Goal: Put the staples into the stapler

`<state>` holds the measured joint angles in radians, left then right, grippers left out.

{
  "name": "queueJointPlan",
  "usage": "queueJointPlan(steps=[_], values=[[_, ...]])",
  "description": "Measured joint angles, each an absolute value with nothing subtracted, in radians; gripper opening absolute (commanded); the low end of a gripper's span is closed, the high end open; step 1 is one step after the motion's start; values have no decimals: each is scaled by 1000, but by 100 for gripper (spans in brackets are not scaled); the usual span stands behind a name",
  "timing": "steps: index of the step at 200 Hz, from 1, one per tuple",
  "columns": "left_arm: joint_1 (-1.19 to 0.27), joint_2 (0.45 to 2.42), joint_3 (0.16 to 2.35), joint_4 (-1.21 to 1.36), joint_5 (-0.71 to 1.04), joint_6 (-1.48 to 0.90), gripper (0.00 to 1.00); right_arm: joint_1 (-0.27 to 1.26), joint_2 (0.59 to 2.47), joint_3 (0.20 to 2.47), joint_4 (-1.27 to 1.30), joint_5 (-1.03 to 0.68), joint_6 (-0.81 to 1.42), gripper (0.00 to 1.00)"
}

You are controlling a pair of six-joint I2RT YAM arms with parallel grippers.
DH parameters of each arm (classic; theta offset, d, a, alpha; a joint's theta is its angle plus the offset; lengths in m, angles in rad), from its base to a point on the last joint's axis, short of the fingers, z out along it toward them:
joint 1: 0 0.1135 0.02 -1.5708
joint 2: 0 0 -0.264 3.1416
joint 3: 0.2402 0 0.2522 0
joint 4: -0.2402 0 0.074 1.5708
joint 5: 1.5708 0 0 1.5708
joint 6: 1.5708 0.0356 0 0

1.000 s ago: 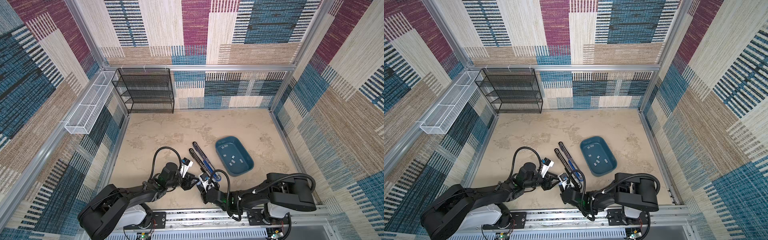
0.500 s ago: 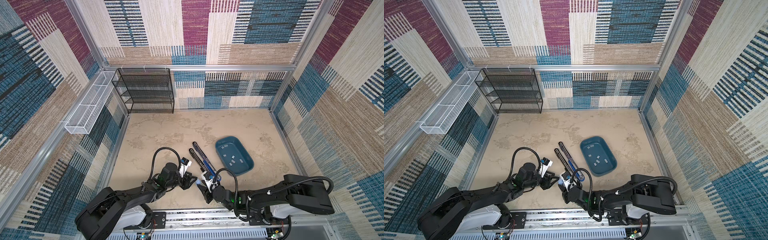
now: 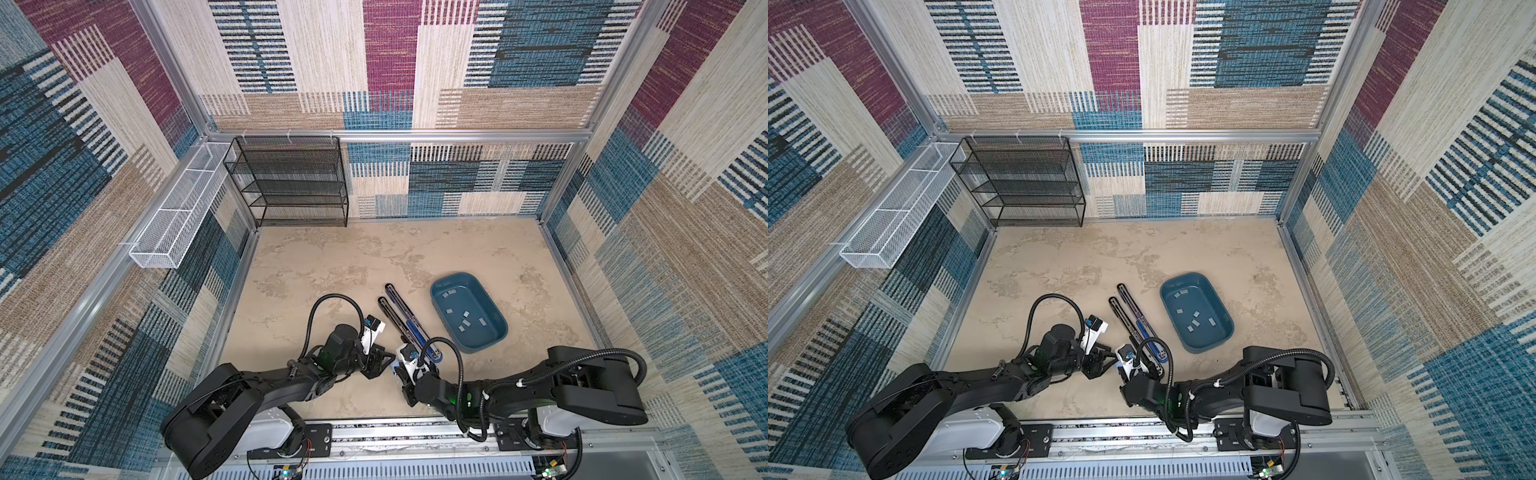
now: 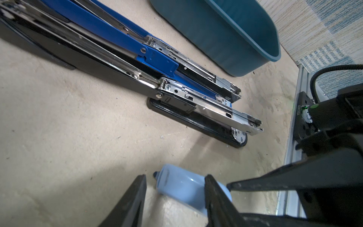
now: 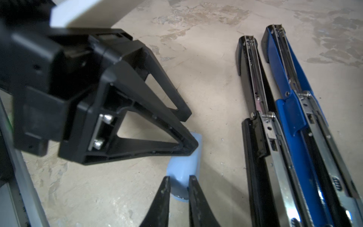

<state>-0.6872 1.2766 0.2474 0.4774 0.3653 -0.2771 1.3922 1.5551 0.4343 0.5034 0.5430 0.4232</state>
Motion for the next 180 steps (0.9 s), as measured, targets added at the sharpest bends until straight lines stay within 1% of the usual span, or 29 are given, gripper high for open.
queueJointPlan(steps=[51,86,125,180], values=[[-688,1290,247,487,367,-277,51,1393,1578,436,503,542,454,17],[-688,1297,243,513,367,-277,50,1393,1536,436,486,542,456,19],[-689,1300,227,539,366,-265,47,1392,1489,429,490,543,447,20],[-690,1324,216,587,364,-255,47,1392,1563,469,486,550,448,18]])
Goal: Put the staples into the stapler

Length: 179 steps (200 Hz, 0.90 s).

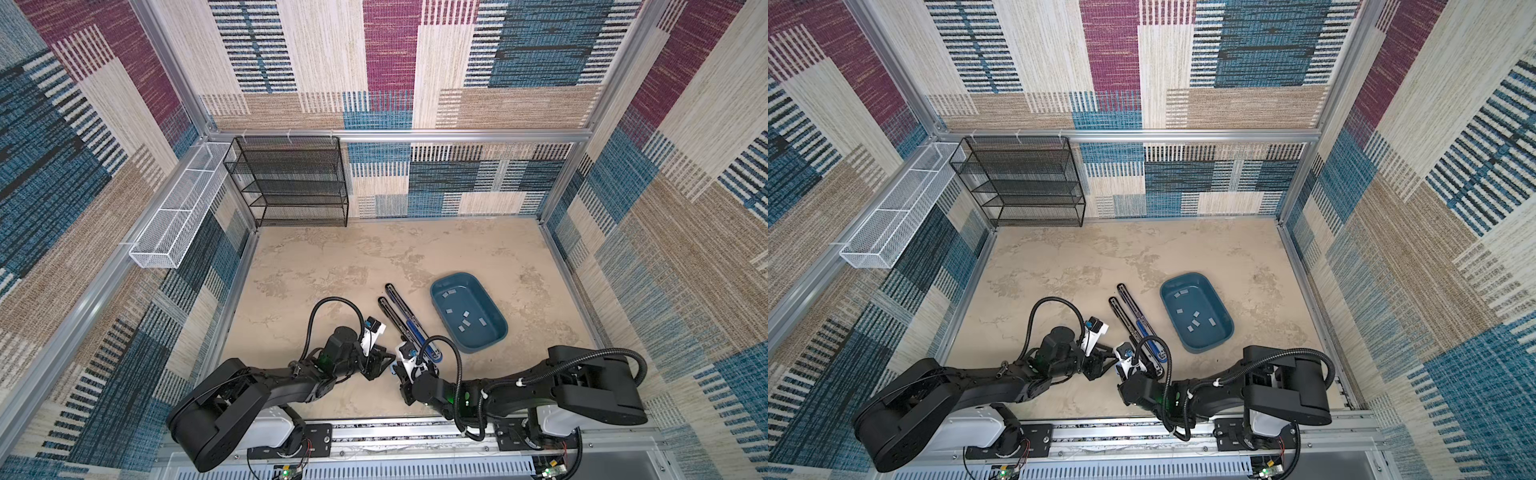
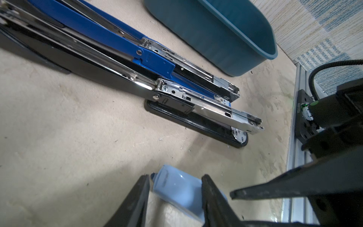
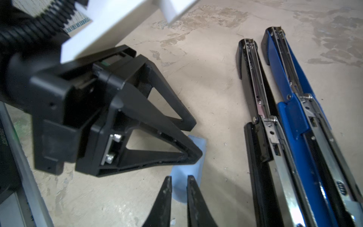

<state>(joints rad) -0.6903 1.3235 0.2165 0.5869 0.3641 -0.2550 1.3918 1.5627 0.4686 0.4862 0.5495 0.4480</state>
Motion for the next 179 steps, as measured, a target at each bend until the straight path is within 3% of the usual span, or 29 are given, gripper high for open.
queueJointPlan(steps=[179], values=[[-696,1406,219,691,365,-239,45,1388,1650,487,551,596,500,14]])
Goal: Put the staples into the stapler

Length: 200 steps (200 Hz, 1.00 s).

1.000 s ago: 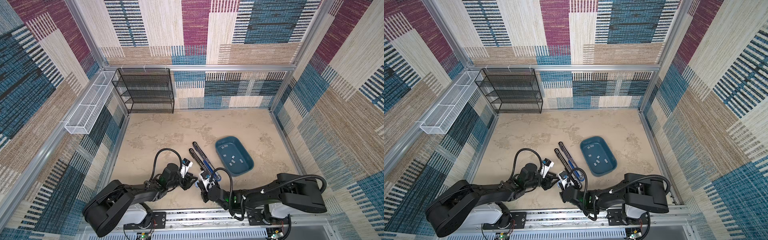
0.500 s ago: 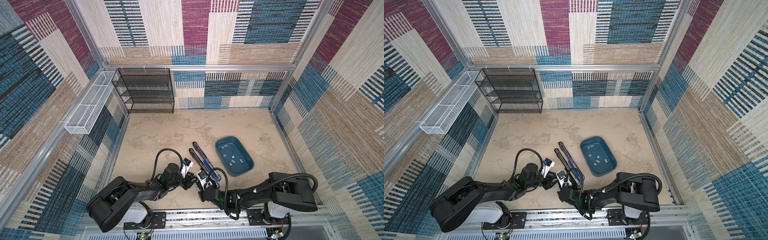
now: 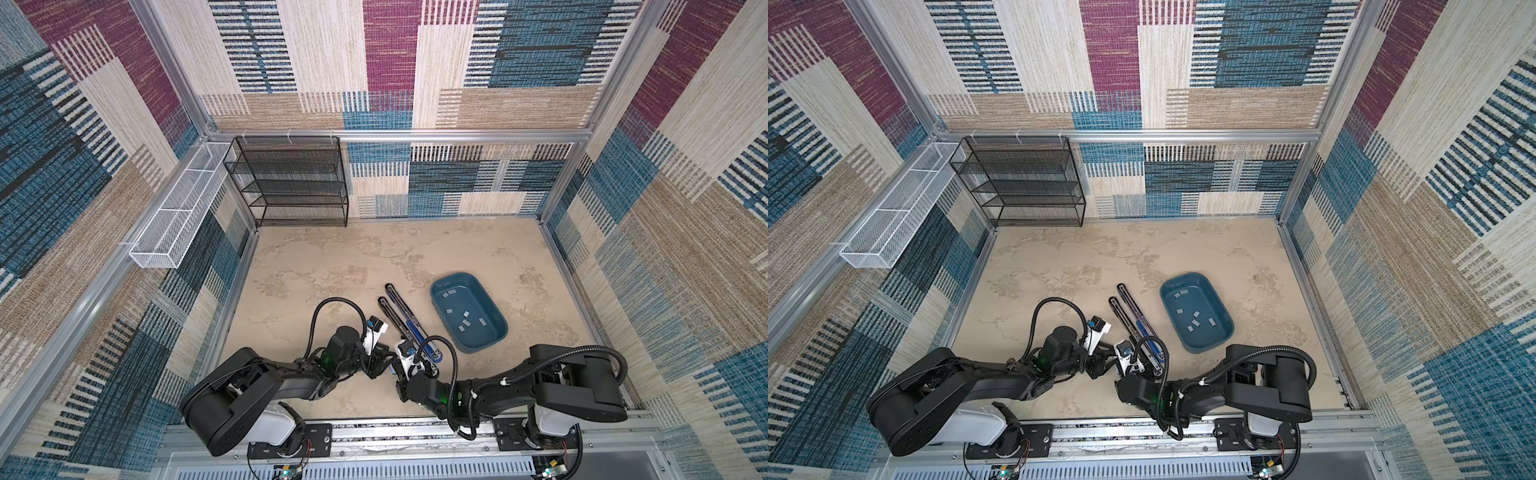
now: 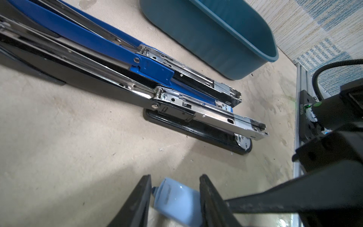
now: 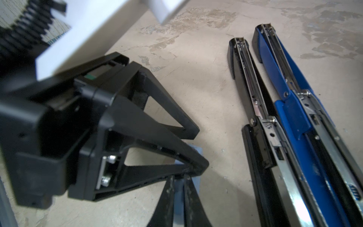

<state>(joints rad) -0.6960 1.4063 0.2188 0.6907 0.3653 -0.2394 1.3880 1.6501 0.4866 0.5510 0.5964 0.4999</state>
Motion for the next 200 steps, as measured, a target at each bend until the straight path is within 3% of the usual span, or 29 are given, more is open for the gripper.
queueJointPlan(steps=[97,200], values=[[-699,1412,217,704,325,-225,45,1389,1705,452,690,627,542,11],[-701,1214,264,439,206,-239,57,1390,1628,522,503,575,520,23]])
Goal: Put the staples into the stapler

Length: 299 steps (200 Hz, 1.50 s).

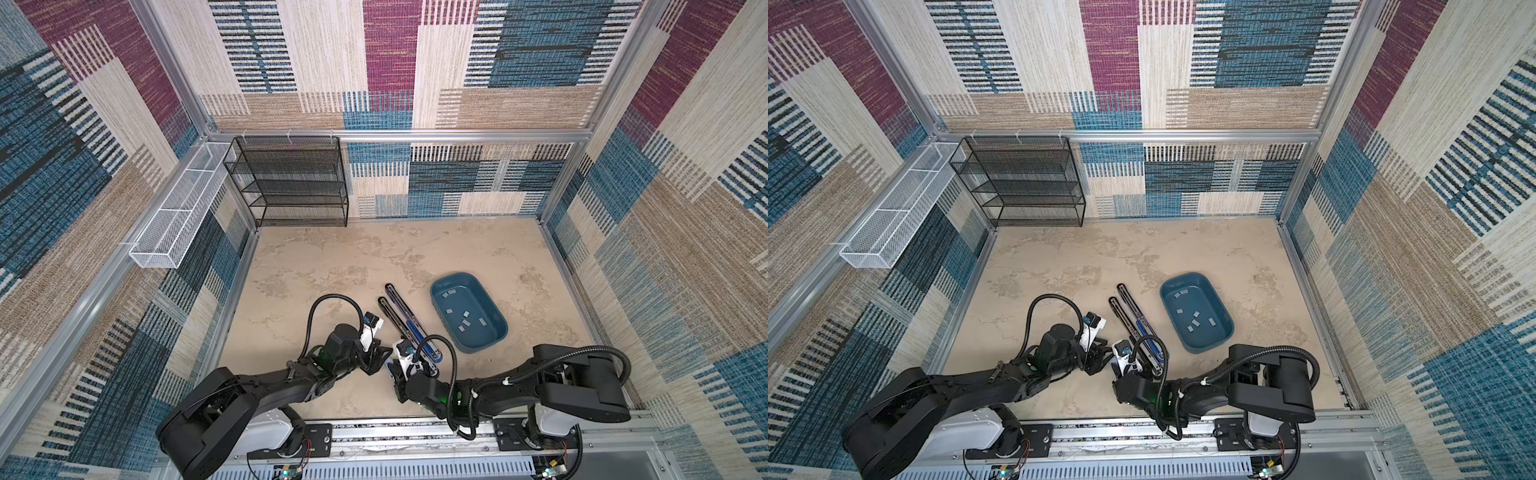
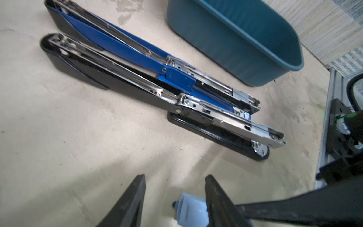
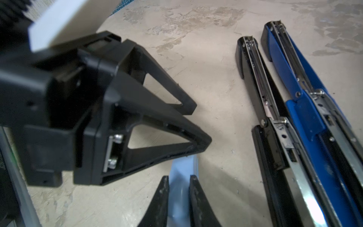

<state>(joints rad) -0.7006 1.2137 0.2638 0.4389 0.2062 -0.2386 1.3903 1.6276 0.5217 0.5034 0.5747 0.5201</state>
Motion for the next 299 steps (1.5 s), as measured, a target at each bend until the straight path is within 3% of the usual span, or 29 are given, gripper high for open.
queueJointPlan(steps=[53,118,179,244,299], values=[[-700,1040,282,278,88,-272,60,1390,1612,588,416,587,479,27],[-696,980,252,200,30,-310,61,1367,1680,627,406,609,455,24],[-697,1016,232,233,125,-308,62,1369,1721,598,462,613,487,20],[-703,1168,208,444,213,-307,61,1401,1807,543,658,699,596,18],[-710,1163,208,456,216,-307,61,1403,1758,562,566,680,624,30]])
